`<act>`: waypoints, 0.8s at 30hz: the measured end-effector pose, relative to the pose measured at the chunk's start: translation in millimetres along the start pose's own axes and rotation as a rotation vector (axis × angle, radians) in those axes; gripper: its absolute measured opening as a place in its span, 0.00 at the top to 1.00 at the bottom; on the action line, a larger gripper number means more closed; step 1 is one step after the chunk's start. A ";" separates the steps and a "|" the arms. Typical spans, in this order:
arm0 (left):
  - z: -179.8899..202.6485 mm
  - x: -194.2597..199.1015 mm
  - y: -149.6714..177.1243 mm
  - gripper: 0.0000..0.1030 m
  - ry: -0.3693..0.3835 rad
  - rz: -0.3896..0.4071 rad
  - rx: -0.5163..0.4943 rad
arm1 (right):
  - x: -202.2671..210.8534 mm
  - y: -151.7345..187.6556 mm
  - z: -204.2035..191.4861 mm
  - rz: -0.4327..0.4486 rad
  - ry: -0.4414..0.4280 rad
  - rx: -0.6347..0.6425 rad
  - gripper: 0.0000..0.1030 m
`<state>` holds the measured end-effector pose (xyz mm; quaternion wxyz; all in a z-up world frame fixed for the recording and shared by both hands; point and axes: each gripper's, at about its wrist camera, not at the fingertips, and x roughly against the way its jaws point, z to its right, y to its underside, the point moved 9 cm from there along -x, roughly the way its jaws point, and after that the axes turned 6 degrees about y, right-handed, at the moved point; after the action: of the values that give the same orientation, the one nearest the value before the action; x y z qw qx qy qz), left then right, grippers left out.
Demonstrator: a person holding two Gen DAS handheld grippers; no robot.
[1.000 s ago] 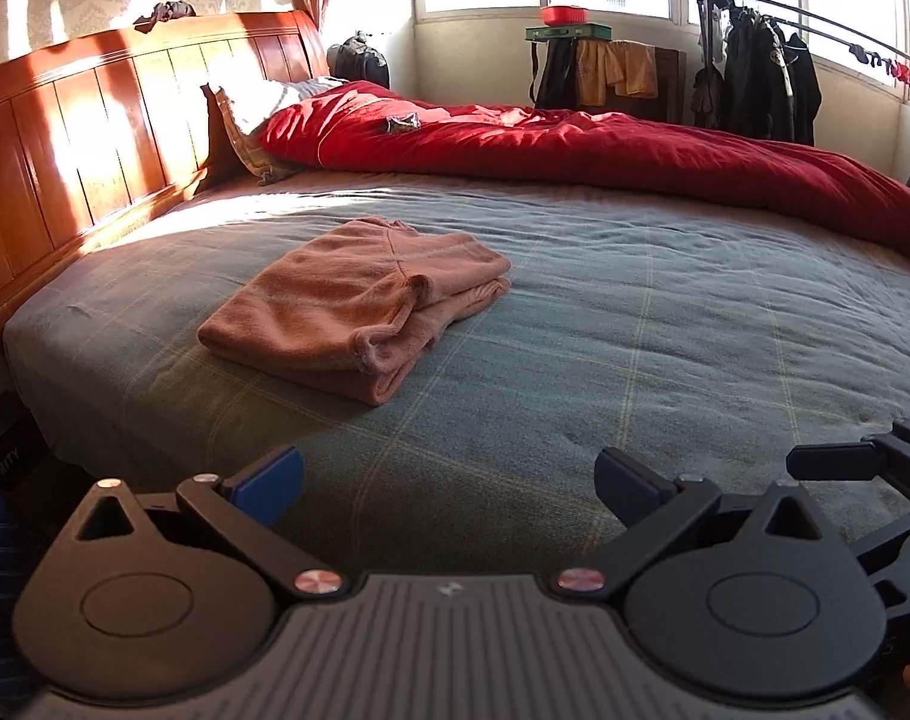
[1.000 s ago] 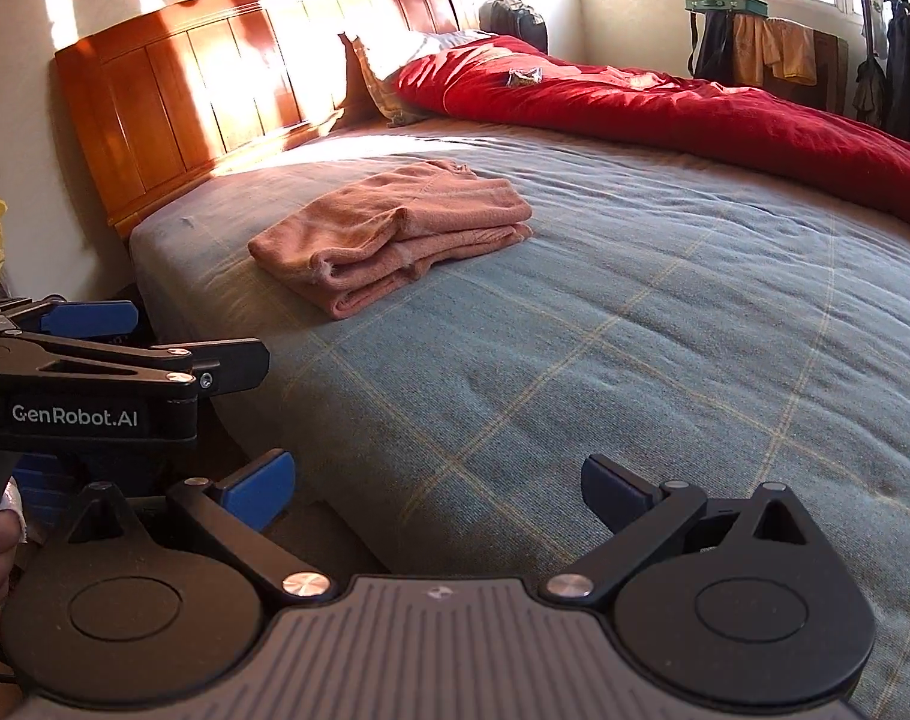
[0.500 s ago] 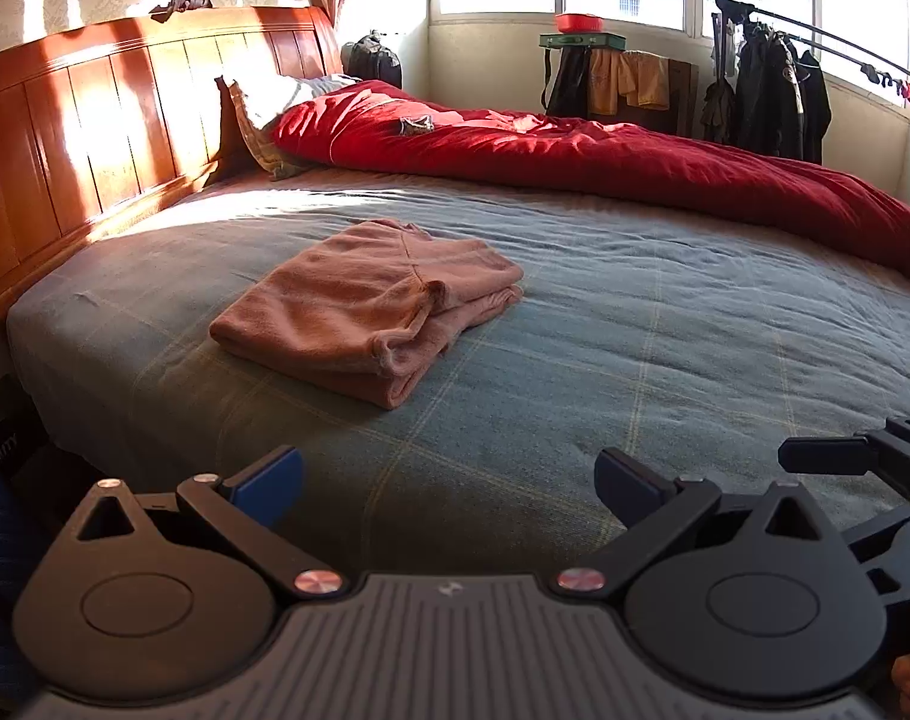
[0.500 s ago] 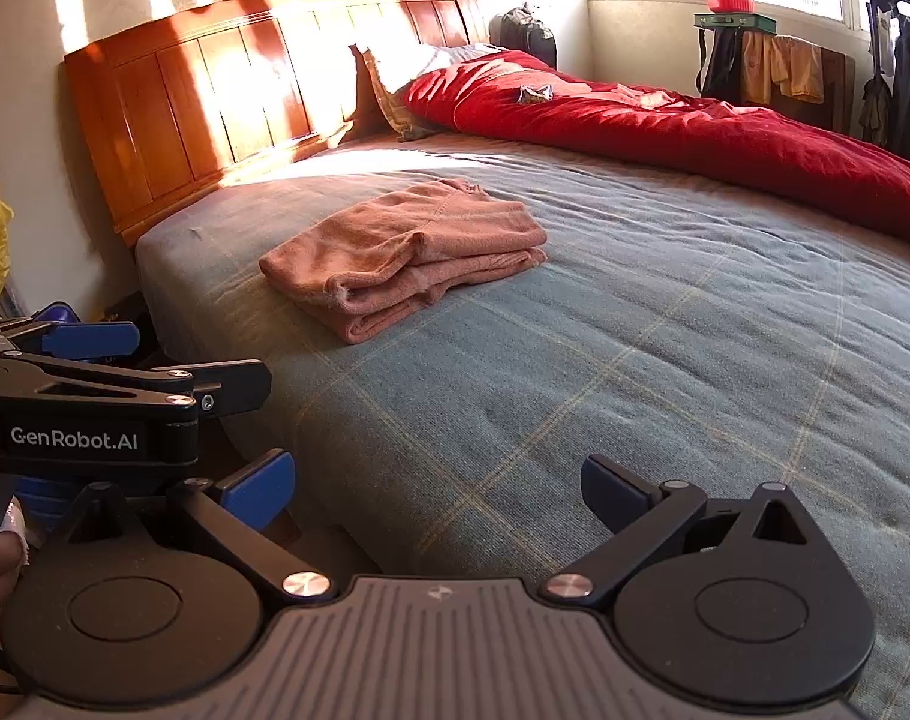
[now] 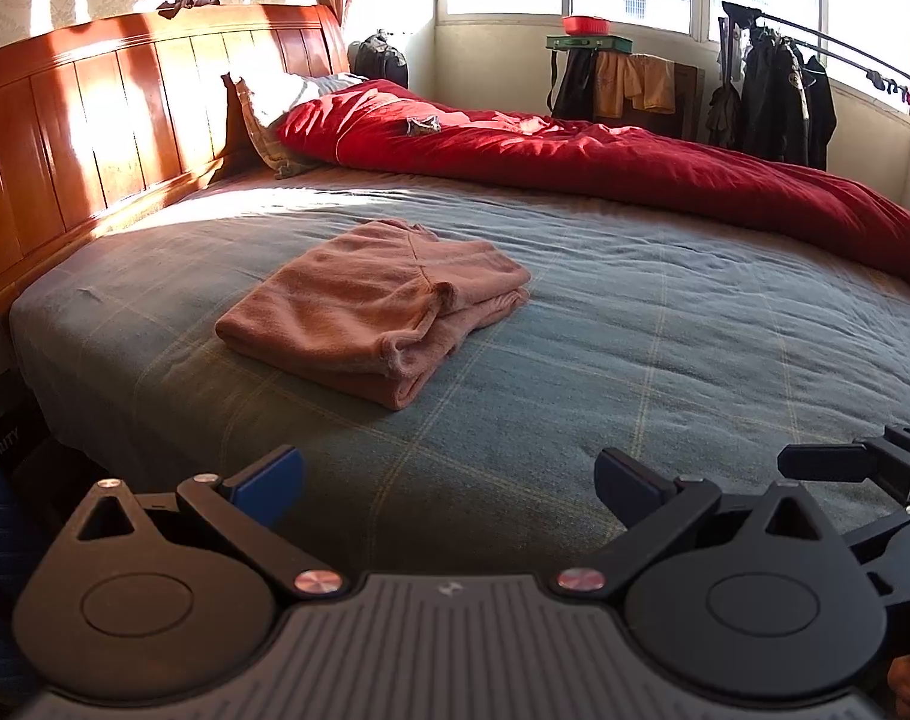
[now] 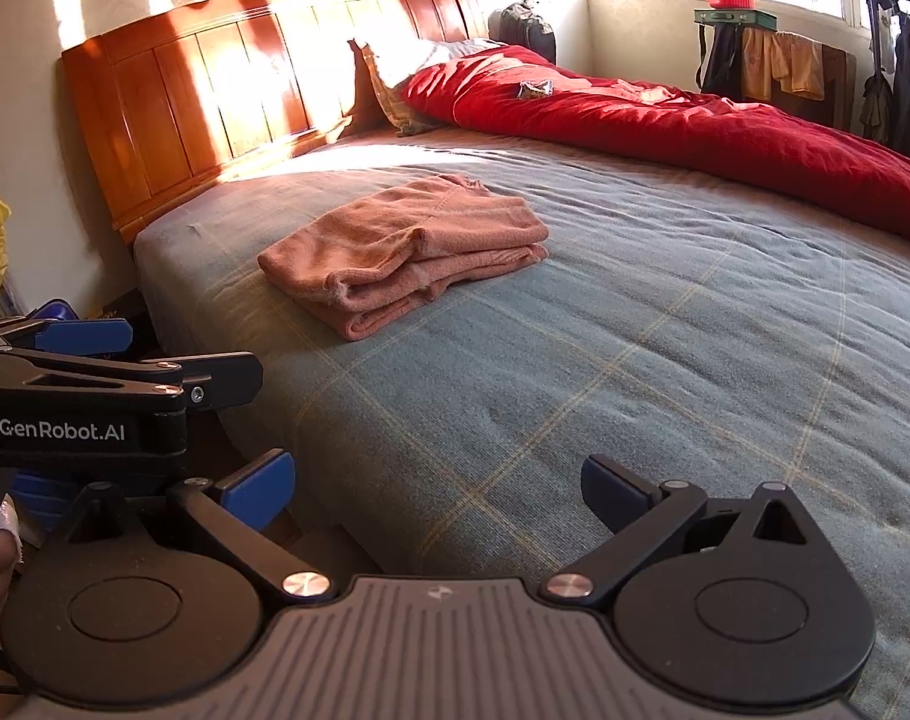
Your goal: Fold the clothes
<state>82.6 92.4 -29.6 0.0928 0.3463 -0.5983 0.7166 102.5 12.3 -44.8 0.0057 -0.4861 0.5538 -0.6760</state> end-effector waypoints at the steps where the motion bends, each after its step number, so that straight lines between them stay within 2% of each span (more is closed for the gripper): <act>1: -0.2 -0.1 -0.2 0.00 0.001 0.000 0.001 | 0.1 -0.1 -0.5 0.000 -0.001 0.000 0.00; 24: -3.2 -2.7 -0.2 0.01 -0.001 -0.010 0.020 | -2.3 2.8 -1.4 -0.007 -0.012 -0.004 0.00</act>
<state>83.4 96.2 -31.3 0.0926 0.3504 -0.5893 0.7221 101.3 13.6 -48.3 0.0057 -0.4920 0.5536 -0.6719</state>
